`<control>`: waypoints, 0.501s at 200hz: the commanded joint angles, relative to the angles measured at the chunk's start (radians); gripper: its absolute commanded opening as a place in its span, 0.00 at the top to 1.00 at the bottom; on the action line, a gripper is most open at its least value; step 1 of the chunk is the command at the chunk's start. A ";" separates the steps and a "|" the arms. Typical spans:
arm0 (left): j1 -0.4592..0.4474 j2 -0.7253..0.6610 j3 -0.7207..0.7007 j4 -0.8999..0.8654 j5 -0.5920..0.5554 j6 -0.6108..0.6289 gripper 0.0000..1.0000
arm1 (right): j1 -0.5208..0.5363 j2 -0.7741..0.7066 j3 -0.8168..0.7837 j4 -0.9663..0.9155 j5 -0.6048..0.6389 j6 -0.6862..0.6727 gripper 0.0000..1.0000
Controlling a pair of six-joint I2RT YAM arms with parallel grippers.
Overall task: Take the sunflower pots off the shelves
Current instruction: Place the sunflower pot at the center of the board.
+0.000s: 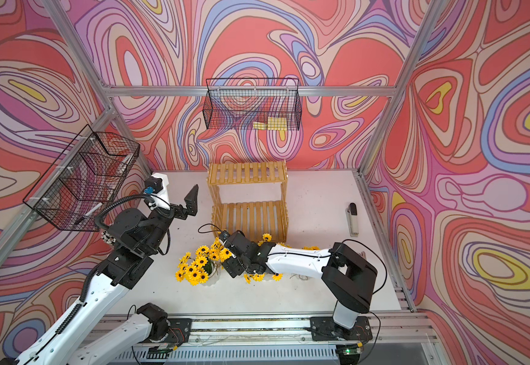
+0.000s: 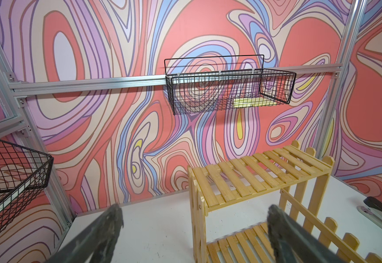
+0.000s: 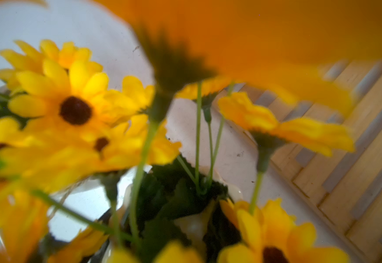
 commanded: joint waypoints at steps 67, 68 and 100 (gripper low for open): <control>0.008 -0.005 0.000 0.001 0.010 0.004 0.00 | 0.019 -0.038 -0.027 0.072 0.014 0.022 0.44; 0.008 -0.005 0.000 0.001 0.009 0.004 0.00 | 0.019 -0.038 -0.028 0.072 0.013 0.022 0.44; 0.009 -0.005 0.001 0.001 0.008 0.004 0.00 | 0.019 -0.029 -0.027 0.067 0.011 0.023 0.39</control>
